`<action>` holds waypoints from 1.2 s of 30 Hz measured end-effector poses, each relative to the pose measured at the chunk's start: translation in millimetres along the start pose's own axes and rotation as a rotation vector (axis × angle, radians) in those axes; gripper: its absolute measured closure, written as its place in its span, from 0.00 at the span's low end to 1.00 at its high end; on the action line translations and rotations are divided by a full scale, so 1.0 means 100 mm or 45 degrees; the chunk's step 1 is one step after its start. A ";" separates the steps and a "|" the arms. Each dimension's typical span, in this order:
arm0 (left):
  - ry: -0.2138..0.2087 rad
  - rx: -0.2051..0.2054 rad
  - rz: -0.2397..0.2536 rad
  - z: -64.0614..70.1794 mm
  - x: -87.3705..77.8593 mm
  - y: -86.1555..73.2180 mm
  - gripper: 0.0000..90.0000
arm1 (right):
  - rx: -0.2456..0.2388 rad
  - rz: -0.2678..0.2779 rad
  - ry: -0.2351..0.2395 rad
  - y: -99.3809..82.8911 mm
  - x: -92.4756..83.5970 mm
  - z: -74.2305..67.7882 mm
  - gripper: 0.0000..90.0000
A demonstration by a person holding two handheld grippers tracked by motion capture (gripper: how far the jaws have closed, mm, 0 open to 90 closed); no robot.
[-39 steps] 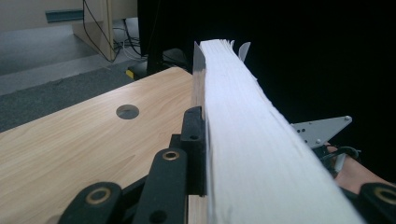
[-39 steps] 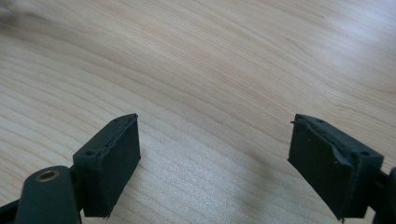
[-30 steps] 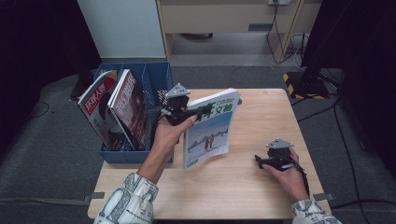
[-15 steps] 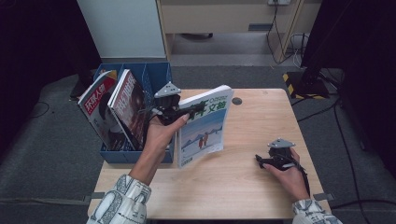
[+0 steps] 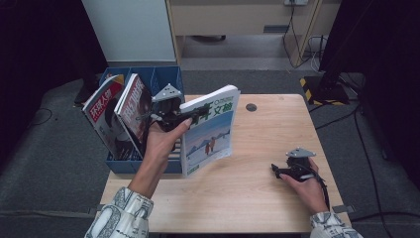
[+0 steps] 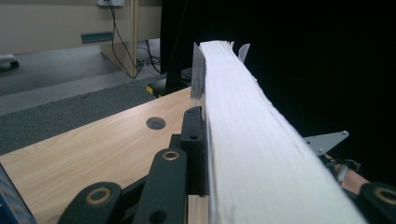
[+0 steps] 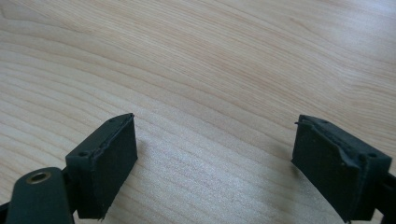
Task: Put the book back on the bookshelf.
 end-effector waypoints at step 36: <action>0.201 0.000 0.106 -0.10 -1.06 0.31 0.82 | 0.049 -0.038 0.019 -0.02 0.02 0.03 0.14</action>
Point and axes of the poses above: each handheld gripper's, and its own axes: x roughly forward along the jaws, y roughly out of its top, z roughly to its right, the point moved 10 cm from there along x, roughly forward along the jaws, and after that the axes turned 14 degrees about -y, right-handed, at the moved point
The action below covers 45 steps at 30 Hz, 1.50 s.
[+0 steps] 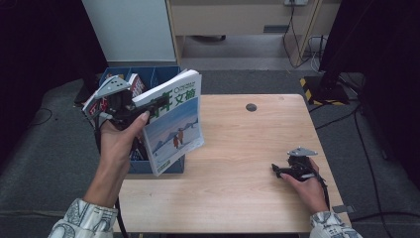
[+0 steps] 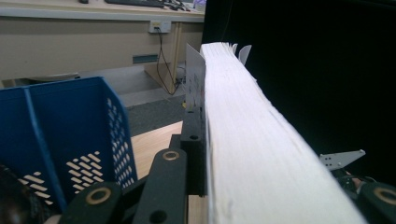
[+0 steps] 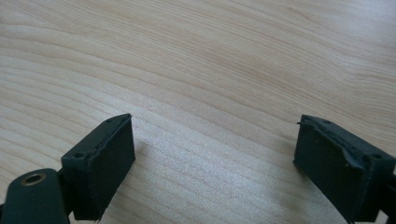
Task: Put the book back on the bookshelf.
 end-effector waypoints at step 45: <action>0.313 -0.103 -0.033 -0.77 -0.26 0.09 0.82 | 0.005 0.001 0.003 0.00 0.00 0.00 0.13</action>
Point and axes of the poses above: each handheld gripper's, and its own axes: x roughly forward along the jaws, y roughly out of its top, z roughly to its right, the point moved 10 cm from there along x, roughly forward along the jaws, and after that the axes turned 14 degrees about -y, right-handed, at the moved point
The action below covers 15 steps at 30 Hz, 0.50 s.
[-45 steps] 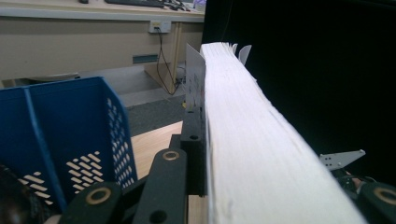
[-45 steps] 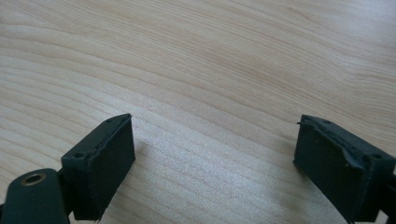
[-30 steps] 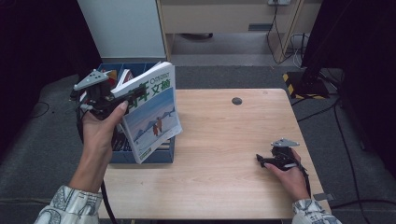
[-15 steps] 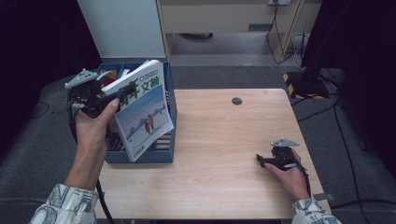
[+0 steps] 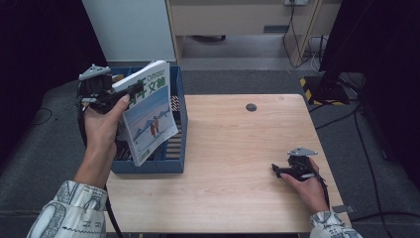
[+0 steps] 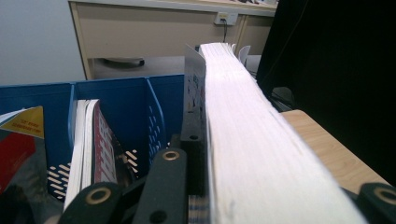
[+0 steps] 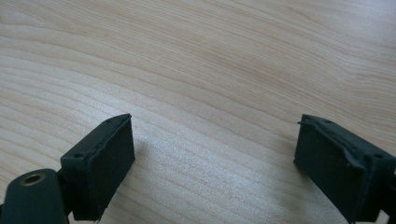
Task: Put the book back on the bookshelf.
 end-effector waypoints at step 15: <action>0.066 -0.051 -0.012 -0.09 0.22 0.03 0.82 | 0.001 0.000 0.000 0.00 0.00 0.00 0.13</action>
Point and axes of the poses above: each handheld gripper's, and its own axes: x roughly forward along the jaws, y roughly out of its top, z roughly to its right, the point moved 10 cm from there along x, roughly forward along the jaws, and after that the axes turned 14 degrees about -y, right-handed, at the moved point
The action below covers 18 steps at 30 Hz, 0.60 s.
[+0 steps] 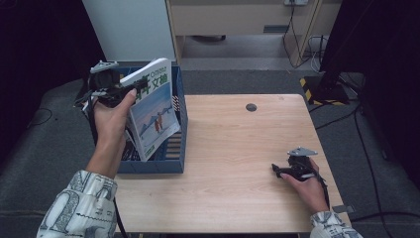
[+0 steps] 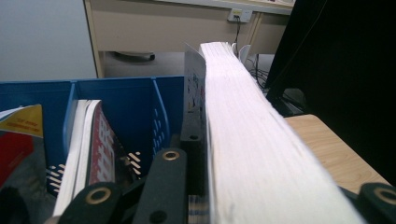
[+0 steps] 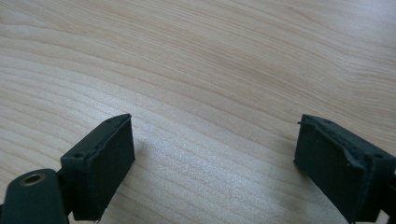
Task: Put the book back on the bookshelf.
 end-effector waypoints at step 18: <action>-0.067 -0.006 -0.008 0.17 0.19 -0.03 0.81 | 0.003 -0.002 0.003 0.00 0.00 0.00 0.13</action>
Point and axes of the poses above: each handheld gripper's, and its own axes: x roughly forward along the jaws, y roughly out of its top, z roughly to its right, the point moved 10 cm from there along x, roughly forward along the jaws, and after that the axes turned 14 degrees about -y, right-handed, at the moved point
